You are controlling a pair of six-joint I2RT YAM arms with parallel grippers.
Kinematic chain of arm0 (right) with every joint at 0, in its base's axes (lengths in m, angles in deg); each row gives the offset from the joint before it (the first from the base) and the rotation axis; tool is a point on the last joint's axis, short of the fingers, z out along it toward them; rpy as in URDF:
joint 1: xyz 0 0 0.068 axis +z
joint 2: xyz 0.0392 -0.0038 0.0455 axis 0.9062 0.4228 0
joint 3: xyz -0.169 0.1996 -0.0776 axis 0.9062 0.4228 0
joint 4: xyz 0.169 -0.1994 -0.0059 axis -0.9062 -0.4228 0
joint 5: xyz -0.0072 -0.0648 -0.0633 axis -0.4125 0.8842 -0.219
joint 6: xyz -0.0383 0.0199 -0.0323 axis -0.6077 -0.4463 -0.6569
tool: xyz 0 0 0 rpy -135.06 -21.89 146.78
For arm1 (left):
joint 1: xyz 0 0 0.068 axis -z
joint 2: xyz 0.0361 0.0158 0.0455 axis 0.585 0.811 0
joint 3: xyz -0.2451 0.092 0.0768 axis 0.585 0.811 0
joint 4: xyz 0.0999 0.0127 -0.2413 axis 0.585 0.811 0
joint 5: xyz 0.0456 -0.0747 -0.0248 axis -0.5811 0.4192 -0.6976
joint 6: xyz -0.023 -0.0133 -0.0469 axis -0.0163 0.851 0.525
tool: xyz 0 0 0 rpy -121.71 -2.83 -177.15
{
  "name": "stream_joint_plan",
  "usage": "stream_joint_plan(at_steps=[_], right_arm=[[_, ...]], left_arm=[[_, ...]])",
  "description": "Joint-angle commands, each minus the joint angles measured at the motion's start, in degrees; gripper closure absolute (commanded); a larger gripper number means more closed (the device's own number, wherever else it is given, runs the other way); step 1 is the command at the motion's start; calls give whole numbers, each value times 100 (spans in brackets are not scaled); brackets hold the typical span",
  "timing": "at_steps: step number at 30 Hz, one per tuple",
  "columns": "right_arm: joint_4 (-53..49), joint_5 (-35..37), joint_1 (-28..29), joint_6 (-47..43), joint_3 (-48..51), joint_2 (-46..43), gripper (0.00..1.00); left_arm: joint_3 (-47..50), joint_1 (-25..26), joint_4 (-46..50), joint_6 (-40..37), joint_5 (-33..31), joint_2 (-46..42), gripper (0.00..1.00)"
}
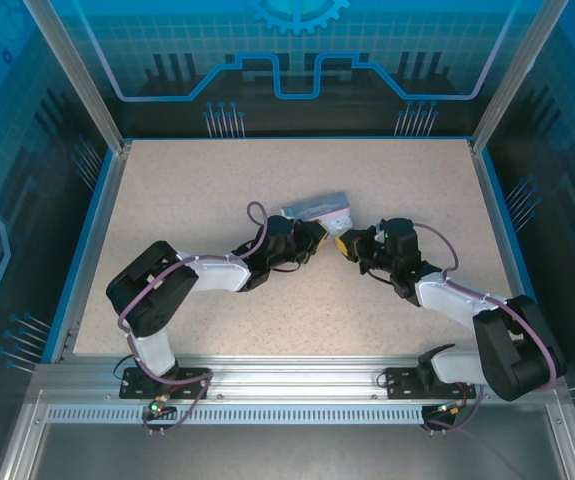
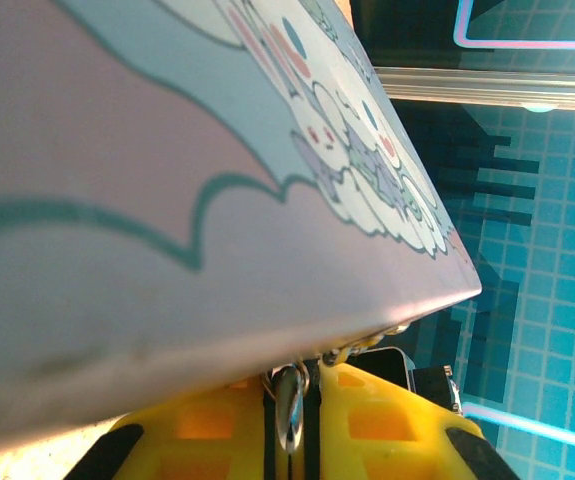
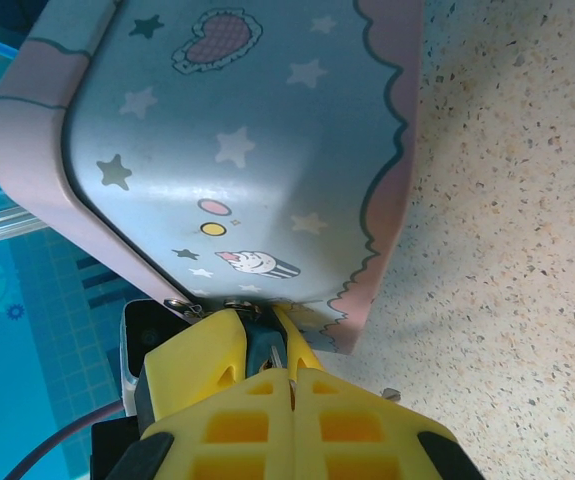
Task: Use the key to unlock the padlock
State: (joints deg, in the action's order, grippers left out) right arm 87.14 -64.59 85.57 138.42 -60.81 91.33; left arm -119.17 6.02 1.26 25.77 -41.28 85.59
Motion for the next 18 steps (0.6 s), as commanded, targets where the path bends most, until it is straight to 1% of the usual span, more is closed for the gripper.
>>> stream_joint_plan(at_steps=[1, 18], right_arm=[[225, -84, 69, -76, -122, 10, 100], [379, 43, 122, -62, 142, 44, 100]], left_arm=[[-56, 83, -369, 133, 112, 93, 100], [-24, 138, -612, 340, 50, 132, 100]])
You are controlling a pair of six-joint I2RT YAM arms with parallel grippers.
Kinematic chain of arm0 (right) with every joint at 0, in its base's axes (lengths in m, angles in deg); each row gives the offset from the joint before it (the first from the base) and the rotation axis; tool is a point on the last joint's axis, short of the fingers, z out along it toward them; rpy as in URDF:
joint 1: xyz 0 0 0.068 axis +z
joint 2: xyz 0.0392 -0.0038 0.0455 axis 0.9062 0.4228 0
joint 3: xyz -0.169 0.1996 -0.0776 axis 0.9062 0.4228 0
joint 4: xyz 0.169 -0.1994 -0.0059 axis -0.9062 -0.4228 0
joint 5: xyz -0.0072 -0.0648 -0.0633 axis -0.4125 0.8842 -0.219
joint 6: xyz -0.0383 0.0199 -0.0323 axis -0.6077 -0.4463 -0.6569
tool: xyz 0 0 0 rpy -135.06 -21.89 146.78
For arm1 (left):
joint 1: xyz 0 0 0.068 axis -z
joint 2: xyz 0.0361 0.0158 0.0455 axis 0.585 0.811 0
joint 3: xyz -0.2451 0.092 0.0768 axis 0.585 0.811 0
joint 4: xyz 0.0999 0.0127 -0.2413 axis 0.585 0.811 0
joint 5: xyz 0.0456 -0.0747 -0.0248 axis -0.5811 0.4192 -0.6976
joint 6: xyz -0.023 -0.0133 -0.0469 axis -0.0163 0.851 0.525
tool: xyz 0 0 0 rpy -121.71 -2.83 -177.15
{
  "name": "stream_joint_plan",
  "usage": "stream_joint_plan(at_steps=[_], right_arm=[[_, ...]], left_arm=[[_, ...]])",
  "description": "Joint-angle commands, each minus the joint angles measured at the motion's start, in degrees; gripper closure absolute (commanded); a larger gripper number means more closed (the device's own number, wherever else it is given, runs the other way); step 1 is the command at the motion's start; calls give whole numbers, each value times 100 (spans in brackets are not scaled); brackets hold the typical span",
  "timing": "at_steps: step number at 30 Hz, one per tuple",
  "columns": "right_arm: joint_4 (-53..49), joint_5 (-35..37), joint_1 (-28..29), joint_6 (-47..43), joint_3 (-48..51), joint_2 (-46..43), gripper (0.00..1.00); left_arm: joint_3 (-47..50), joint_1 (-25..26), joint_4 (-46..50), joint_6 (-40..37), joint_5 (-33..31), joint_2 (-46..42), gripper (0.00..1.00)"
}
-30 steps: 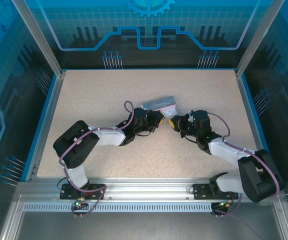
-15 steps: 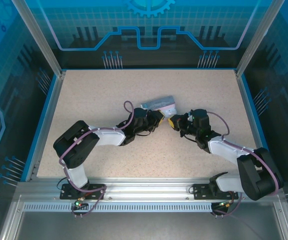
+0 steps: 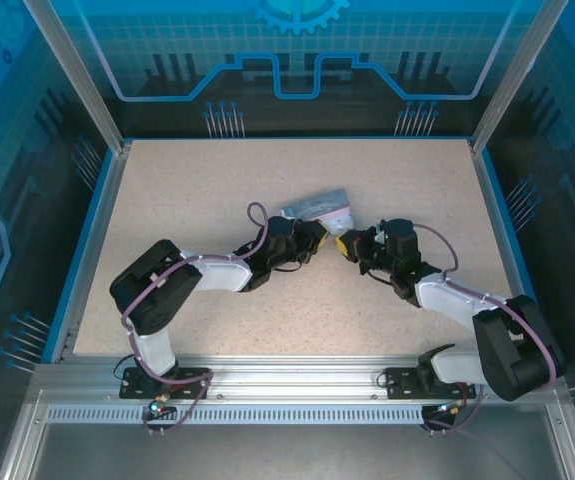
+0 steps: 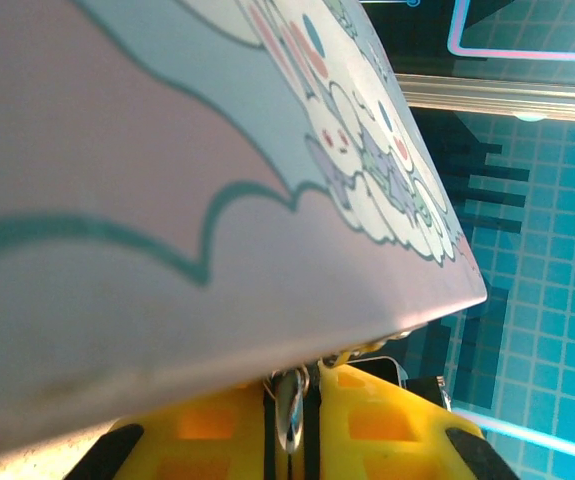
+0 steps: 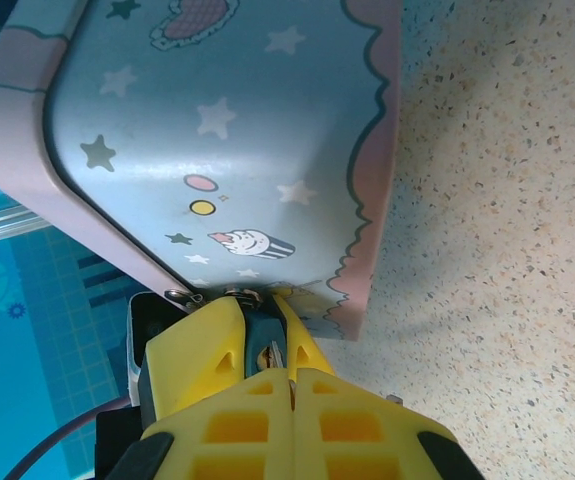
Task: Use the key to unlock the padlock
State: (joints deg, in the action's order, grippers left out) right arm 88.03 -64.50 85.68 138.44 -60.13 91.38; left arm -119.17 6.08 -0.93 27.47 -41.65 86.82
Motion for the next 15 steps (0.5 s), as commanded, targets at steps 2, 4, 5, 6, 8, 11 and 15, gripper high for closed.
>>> stream_joint_plan(at_steps=[2, 4, 5, 6, 8, 11, 15], right_arm=[[320, 59, 87, -99, 99, 71, 100], [358, 86, 46, -120, 130, 96, 100], [381, 86, 19, -135, 140, 119, 100], [419, 87, 0, -138, 149, 145, 100], [525, 62, -21, -163, 150, 194, 100], [702, 12, -34, -192, 148, 314, 100], [947, -58, -39, -166, 175, 373, 100]], left_arm=[[-4, 129, -408, 172, 92, -2, 100], [20, 130, -410, 167, 104, -34, 100], [39, 133, -410, 170, 107, -47, 100], [54, 132, -414, 170, 112, -58, 100], [83, 131, -448, 170, 121, -66, 100], [111, 130, -521, 185, 140, -45, 100], [154, 135, -541, 196, 149, -43, 100]])
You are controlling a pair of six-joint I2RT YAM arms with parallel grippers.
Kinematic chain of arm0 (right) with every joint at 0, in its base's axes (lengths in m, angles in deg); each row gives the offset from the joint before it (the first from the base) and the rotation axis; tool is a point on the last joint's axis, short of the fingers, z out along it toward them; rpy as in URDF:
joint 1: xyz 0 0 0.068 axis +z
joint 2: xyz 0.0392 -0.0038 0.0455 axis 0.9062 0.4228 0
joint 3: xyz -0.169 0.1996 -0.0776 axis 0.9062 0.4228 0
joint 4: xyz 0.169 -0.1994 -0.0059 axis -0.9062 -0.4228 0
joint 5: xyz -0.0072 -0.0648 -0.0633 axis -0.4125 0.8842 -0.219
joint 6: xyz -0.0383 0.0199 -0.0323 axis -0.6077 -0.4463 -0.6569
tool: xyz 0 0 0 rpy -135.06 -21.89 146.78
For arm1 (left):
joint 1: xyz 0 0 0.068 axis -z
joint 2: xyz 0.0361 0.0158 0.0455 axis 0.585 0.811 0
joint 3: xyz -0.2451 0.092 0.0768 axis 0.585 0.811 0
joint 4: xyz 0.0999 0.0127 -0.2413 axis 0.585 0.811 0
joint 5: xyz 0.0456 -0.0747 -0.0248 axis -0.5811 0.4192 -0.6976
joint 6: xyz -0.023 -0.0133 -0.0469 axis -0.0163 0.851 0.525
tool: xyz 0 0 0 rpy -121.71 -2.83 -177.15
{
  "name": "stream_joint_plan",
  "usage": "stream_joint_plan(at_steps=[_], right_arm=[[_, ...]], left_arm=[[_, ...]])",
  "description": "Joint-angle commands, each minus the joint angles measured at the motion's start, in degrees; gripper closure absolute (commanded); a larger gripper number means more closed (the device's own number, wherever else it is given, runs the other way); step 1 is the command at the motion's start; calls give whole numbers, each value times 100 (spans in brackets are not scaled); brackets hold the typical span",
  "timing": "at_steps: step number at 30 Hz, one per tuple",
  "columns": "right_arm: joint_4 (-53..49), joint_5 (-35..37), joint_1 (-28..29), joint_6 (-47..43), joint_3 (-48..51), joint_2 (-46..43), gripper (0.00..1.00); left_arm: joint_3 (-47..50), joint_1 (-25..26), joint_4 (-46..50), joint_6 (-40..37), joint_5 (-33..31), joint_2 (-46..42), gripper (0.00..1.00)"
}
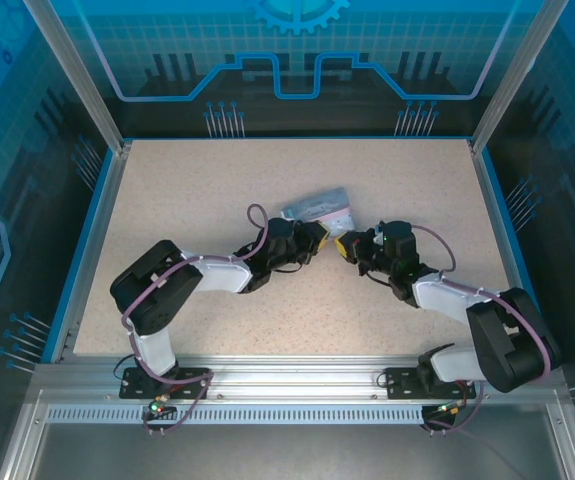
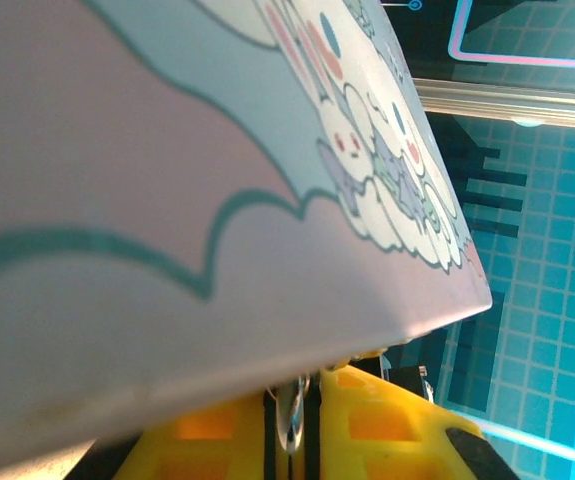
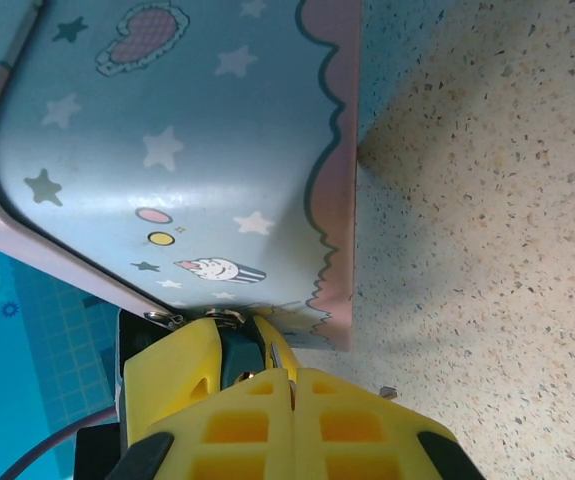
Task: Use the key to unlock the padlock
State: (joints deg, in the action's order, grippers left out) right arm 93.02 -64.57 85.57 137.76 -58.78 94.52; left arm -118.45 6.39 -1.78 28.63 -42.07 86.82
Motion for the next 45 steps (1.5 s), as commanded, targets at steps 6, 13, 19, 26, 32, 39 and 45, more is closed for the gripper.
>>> stream_joint_plan(at_steps=[6, 13, 19, 26, 32, 39, 45], right_arm=[[-37, -70, -90, -271, 167, -331, 100], [-430, -32, -134, -360, 440, -796, 100], [-378, -68, -136, -336, 366, -723, 100], [-296, -100, -99, -309, 190, -565, 100], [-246, -79, -43, -265, 43, -452, 100], [-202, -30, 30, -238, -72, -335, 100], [-158, -3, 88, -212, -92, -255, 100]], left_arm=[[119, 94, -471, 69, 130, -19, 100], [115, 95, -479, 89, 125, 15, 100], [87, 95, -465, 89, 127, 18, 100], [92, 95, -429, 79, 120, 13, 100], [83, 93, -430, 78, 120, 17, 100], [49, 102, -443, 89, 129, 35, 100], [33, 102, -458, 89, 129, 51, 100]])
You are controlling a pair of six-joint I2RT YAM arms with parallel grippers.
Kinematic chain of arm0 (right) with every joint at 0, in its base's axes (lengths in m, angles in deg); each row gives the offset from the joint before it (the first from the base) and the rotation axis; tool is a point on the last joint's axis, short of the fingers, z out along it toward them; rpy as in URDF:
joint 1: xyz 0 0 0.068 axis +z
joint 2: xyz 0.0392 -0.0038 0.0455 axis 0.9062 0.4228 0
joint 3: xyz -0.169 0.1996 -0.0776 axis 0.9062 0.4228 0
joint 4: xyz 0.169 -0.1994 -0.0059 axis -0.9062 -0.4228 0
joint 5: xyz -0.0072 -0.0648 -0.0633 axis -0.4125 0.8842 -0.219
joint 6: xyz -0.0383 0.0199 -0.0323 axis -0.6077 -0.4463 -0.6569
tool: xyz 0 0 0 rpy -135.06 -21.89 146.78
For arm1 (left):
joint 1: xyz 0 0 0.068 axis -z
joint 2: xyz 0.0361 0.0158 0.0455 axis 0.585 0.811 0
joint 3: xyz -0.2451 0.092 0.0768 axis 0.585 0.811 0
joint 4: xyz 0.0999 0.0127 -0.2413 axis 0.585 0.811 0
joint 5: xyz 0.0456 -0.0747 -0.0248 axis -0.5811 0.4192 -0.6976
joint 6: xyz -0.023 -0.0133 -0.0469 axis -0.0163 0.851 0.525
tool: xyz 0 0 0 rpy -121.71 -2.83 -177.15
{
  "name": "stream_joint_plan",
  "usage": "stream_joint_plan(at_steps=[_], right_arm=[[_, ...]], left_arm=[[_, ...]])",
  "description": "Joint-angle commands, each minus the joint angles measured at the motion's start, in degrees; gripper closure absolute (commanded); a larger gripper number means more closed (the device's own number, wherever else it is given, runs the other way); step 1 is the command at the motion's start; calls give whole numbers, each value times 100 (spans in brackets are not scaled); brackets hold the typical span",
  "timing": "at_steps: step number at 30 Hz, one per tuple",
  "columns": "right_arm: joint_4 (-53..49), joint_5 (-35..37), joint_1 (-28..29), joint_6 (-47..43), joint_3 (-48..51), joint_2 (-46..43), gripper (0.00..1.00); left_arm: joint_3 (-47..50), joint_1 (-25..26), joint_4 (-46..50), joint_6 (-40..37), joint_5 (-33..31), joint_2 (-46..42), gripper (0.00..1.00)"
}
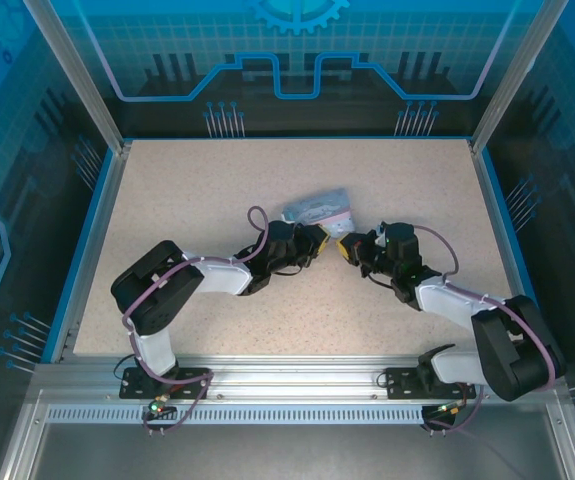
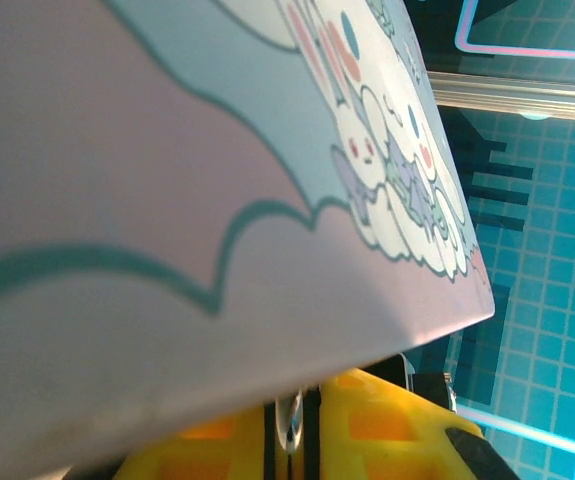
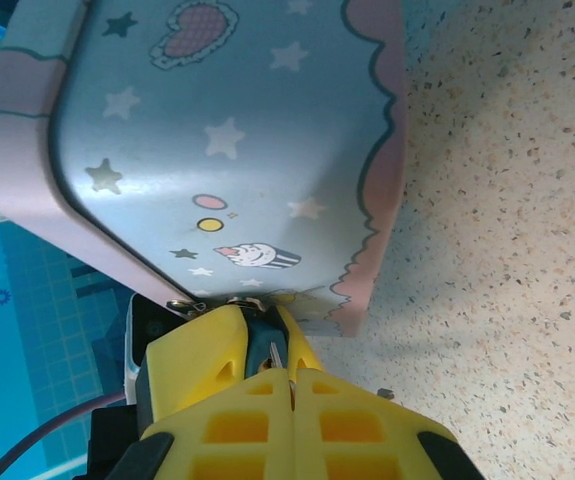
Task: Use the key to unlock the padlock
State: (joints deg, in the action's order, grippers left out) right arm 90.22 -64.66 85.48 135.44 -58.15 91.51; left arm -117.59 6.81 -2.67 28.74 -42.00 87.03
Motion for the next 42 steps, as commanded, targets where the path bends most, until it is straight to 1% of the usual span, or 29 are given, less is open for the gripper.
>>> stream_joint_plan(at_steps=[1, 8, 22, 42], right_arm=[[122, 17, 95, 15, -155, 48, 100], [136, 48, 104, 37, -79, 61, 100], [171, 37, 139, 90, -300, 136, 100], [-123, 57, 122, -33, -364, 2, 100]], left_arm=[[-47, 57, -371, 75, 122, 22, 100], [-48, 58, -380, 80, 122, 35, 100], [-46, 57, -397, 78, 131, 45, 100], [25, 61, -447, 82, 122, 158, 100]])
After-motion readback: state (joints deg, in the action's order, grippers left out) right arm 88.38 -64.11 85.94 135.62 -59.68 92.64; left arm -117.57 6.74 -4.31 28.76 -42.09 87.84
